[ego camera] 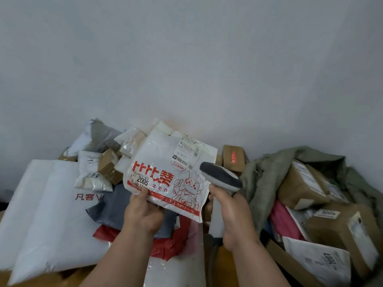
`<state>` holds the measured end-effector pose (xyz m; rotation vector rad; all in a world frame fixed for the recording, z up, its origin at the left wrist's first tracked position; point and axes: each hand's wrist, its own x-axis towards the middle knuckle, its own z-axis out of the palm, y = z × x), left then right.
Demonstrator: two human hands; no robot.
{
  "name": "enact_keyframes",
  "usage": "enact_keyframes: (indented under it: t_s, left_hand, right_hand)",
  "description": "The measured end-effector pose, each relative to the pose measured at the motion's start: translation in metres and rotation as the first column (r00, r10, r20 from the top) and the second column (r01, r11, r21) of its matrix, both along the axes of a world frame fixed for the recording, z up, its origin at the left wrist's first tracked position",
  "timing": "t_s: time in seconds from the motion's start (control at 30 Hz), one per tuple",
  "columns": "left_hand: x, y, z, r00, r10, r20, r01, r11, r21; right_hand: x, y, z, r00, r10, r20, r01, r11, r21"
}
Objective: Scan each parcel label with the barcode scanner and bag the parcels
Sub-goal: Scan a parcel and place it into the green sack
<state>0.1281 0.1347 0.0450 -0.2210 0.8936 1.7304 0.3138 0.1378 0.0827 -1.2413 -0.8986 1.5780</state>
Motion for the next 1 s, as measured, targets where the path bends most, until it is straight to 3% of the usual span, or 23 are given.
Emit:
enact_keyframes:
  t_s: [0.33,1.0]
  left_hand:
    - [0.007,-0.022,0.001,0.992,-0.006,0.124,-0.012,0.99,0.139]
    - [0.007,-0.046,-0.003,0.987,-0.004,0.16,-0.018,0.991,0.134]
  right_hand:
    - [0.003,-0.018,0.017,0.998,0.001,-0.068,-0.003,0.999,-0.037]
    - [0.006,-0.031,0.032,0.994,-0.076,-0.075,0.078,0.996,0.032]
